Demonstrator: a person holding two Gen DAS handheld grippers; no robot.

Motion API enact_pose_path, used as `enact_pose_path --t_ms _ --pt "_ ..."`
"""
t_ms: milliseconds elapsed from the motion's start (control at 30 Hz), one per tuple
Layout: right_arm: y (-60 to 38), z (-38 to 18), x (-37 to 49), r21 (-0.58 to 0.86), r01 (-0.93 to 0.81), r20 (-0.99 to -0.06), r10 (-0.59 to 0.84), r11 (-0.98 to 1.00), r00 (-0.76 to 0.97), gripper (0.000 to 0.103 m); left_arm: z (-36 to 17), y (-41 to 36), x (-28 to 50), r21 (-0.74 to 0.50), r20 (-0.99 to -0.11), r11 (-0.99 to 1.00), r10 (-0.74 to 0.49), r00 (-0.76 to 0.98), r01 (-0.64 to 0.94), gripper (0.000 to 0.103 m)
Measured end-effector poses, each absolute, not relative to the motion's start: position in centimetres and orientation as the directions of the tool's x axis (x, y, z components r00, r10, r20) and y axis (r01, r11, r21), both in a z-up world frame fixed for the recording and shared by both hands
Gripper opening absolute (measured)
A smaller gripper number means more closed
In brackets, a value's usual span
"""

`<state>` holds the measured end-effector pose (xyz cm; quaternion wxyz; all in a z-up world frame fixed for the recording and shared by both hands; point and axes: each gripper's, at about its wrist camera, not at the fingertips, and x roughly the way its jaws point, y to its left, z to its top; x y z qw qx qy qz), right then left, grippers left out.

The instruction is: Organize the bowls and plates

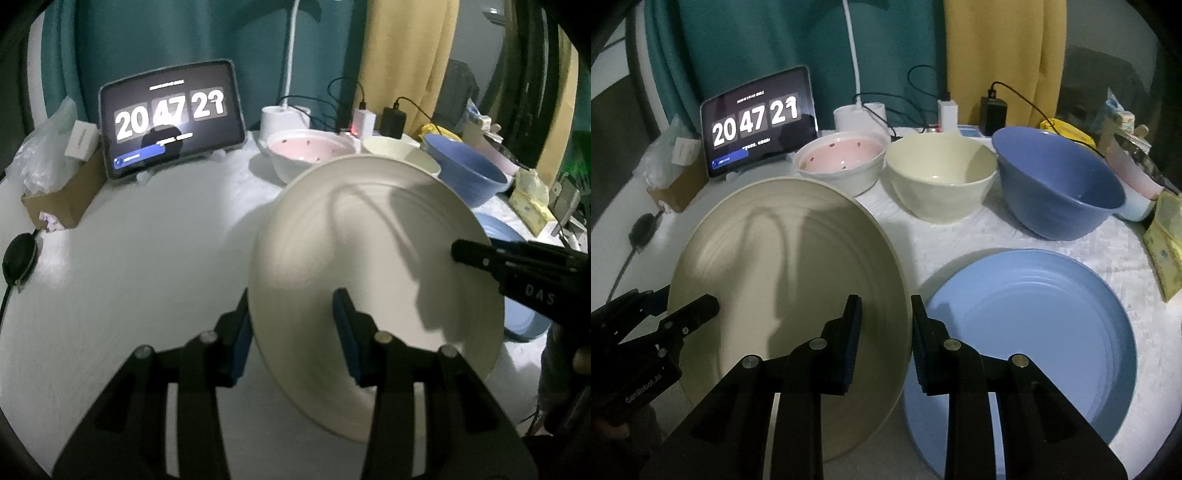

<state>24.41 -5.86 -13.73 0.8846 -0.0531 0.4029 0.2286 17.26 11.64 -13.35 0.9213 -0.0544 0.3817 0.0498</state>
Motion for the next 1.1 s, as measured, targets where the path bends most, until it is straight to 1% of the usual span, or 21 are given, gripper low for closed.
enact_pose_path --t_ms 1100 --pt "-16.8 -13.6 24.5 0.176 -0.318 -0.695 0.347 0.931 0.63 0.028 -12.3 1.3 19.1 0.014 -0.723 1.0 0.01 0.691 0.0 0.043"
